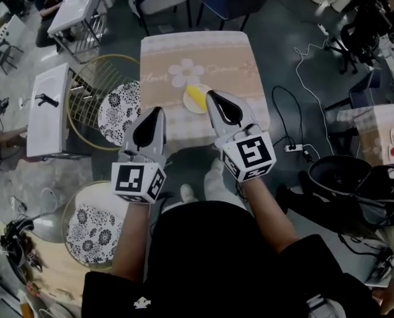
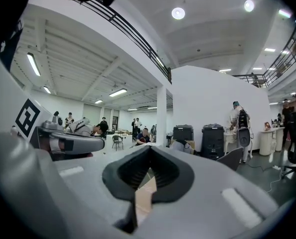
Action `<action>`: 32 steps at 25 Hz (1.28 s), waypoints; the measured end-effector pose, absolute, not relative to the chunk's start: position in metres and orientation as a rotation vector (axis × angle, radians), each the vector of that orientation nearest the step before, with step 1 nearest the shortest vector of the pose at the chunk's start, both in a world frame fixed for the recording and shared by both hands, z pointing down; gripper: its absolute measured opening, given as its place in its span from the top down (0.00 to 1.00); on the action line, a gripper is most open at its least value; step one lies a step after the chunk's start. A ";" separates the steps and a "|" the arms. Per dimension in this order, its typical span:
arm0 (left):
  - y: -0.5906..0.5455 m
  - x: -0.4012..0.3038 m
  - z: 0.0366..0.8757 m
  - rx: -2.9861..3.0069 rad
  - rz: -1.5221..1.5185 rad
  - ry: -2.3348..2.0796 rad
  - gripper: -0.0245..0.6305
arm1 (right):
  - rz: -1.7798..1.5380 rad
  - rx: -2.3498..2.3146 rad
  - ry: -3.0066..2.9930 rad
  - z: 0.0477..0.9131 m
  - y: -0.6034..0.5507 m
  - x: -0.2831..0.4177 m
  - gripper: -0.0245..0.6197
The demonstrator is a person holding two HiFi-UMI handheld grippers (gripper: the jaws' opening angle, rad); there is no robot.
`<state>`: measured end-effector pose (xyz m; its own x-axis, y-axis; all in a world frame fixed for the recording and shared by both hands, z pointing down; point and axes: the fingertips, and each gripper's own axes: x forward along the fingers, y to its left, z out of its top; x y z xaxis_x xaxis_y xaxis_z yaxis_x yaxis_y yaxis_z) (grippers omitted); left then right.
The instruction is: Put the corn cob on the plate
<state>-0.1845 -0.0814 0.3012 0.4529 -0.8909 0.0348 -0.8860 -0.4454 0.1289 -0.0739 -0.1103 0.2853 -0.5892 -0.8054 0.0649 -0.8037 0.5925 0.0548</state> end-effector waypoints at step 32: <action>-0.032 -0.140 0.290 2.639 -0.092 -1.488 0.95 | -0.091 1.412 -2.735 0.265 -0.040 -0.041 0.96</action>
